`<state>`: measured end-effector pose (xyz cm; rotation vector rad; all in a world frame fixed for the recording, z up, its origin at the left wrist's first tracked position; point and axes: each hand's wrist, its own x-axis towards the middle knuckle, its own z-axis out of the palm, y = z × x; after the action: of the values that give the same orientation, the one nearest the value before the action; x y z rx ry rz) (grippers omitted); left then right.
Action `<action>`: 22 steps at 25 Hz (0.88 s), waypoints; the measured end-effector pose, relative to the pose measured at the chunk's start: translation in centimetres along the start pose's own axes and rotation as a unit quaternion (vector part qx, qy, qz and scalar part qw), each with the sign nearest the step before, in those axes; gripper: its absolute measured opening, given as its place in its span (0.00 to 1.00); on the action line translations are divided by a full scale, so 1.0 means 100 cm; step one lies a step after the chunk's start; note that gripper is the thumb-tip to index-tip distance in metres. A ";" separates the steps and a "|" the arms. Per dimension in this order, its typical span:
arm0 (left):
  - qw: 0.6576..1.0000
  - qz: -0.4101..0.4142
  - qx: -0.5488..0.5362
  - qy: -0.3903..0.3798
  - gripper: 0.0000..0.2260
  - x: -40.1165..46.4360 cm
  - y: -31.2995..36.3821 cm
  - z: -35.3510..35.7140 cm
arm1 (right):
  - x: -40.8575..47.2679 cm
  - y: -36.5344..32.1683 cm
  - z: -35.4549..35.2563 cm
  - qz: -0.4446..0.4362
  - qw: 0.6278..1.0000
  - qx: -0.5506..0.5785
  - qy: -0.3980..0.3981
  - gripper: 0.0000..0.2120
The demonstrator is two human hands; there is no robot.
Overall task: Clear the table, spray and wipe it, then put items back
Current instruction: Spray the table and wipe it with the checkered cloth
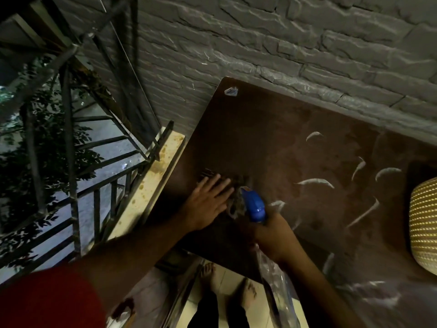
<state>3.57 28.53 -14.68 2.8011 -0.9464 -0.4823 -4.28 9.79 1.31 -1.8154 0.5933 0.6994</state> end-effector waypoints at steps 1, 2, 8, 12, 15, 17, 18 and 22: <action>0.996 0.081 0.035 0.011 0.24 0.005 -0.022 -0.003 | 0.002 -0.002 -0.002 0.001 1.000 -0.002 -0.018 0.12; 0.996 0.070 0.040 0.029 0.24 0.021 -0.043 -0.017 | 0.005 -0.003 -0.001 0.006 0.999 -0.009 -0.030 0.13; 0.996 0.067 0.051 0.006 0.26 0.032 -0.042 -0.014 | 0.014 -0.003 -0.001 0.008 0.999 0.008 -0.049 0.13; 0.993 -0.105 0.045 0.037 0.26 0.035 -0.052 -0.028 | 0.016 -0.008 0.001 -0.005 0.997 0.028 -0.068 0.14; 0.999 -0.006 0.000 0.052 0.25 0.014 -0.009 0.000 | 0.021 -0.008 -0.001 -0.020 0.997 0.036 -0.070 0.12; 0.993 0.106 0.051 0.000 0.25 0.004 -0.047 -0.003 | 0.020 -0.008 -0.002 -0.017 0.995 0.029 -0.093 0.13; 0.998 0.044 0.039 0.012 0.26 0.014 -0.067 -0.013 | 0.020 -0.007 -0.001 -0.014 0.995 0.028 -0.100 0.14; 0.984 -0.176 -0.006 0.040 0.25 0.040 -0.032 -0.029 | 0.022 -0.008 0.007 -0.018 0.994 0.031 -0.101 0.14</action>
<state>9.34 28.69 -13.74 2.9592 -0.4301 -0.4096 -2.35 10.54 0.12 -1.6695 0.4429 0.8201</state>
